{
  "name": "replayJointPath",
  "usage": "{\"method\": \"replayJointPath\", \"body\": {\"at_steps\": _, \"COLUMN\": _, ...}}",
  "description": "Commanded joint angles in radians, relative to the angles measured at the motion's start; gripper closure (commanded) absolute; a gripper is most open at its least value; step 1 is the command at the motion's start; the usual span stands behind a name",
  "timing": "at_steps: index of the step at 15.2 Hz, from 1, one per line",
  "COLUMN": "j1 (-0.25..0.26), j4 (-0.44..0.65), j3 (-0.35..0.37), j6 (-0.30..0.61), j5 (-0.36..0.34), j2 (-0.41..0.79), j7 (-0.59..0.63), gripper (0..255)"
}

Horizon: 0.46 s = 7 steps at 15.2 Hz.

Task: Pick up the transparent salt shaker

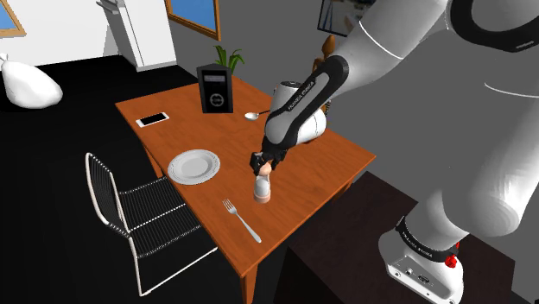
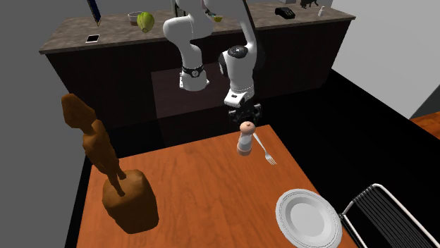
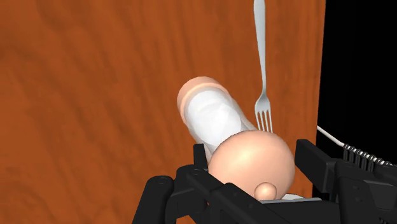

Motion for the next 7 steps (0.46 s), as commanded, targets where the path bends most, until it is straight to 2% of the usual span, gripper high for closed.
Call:
{"method": "replayJointPath", "body": {"at_steps": 1, "j1": 0.004, "j4": -0.004, "j3": -0.005, "j6": -0.026, "j5": -0.01, "j2": -0.03, "j7": 0.012, "gripper": 255}}
{"method": "replayJointPath", "body": {"at_steps": 7, "j1": 0.007, "j4": -0.006, "j3": -0.013, "j6": -0.081, "j5": -0.03, "j2": -0.087, "j7": 0.034, "gripper": 255}}
